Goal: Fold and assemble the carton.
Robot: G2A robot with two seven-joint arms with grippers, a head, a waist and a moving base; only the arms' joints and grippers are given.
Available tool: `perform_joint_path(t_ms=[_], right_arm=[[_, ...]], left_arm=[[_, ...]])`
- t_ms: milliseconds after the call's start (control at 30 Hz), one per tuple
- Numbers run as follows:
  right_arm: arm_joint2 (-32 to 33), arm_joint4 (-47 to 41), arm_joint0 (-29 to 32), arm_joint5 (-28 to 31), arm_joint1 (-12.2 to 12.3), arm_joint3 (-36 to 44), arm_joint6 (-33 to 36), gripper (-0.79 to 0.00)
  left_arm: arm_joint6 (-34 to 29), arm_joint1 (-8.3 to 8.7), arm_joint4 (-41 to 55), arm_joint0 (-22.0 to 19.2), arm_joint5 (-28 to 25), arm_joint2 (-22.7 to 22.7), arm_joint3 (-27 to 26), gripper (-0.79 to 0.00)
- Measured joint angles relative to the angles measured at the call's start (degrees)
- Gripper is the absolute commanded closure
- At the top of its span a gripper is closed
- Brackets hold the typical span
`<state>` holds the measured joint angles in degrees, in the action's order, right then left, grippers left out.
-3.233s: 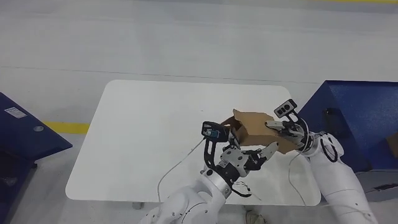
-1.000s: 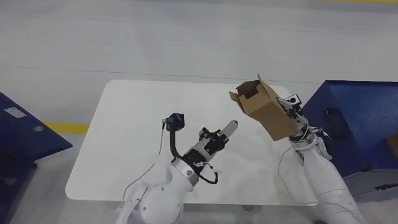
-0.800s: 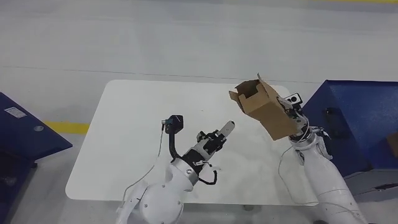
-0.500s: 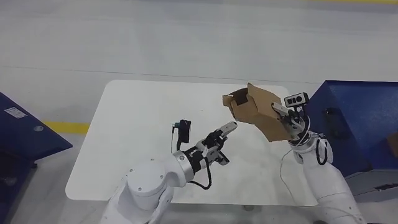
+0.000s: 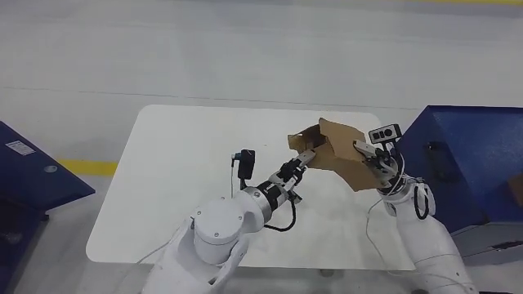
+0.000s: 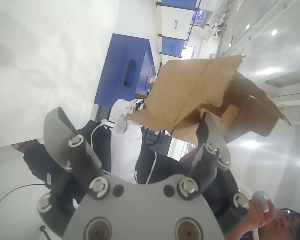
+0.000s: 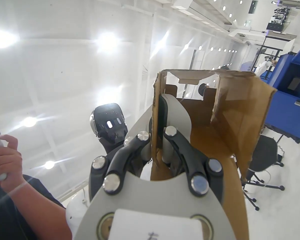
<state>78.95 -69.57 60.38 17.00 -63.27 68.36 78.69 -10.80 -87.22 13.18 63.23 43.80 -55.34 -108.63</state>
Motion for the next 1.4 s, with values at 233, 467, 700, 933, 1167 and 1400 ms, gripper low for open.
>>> perform_joint_path(t_ms=[233, 467, 700, 933, 1167, 1400], right_arm=[[0.02, 0.71, 0.04, -0.81, -0.34, 0.30, 0.45, 0.000], [1.06, -4.05, 0.02, -5.81, -0.63, -0.89, -0.67, 0.000], [1.07, -3.75, 0.01, -5.71, -0.62, -0.88, -0.67, 0.000], [1.65, -5.25, 1.34, -9.66, -0.63, 1.27, -2.94, 0.000], [2.06, -9.38, 1.03, -15.57, -1.03, -0.98, -3.51, 0.000], [0.19, -10.18, -0.10, -18.98, -1.76, -2.67, -1.44, 0.000]], left_arm=[[-0.29, -0.06, 0.65, -0.51, -0.73, -0.01, 0.86, -0.785], [-1.15, 0.32, -0.33, -0.11, -1.22, -0.88, -1.42, -0.785], [-1.17, 0.35, -0.48, -0.06, -1.39, -0.89, -1.59, -0.785], [-0.68, 0.47, -1.05, 0.57, -2.15, -1.22, -1.63, -0.785], [1.69, 1.15, -5.54, 2.79, -2.27, -2.76, -4.64, -0.785], [3.67, 1.04, -4.88, 2.30, -0.14, -4.24, -2.27, -0.785]])
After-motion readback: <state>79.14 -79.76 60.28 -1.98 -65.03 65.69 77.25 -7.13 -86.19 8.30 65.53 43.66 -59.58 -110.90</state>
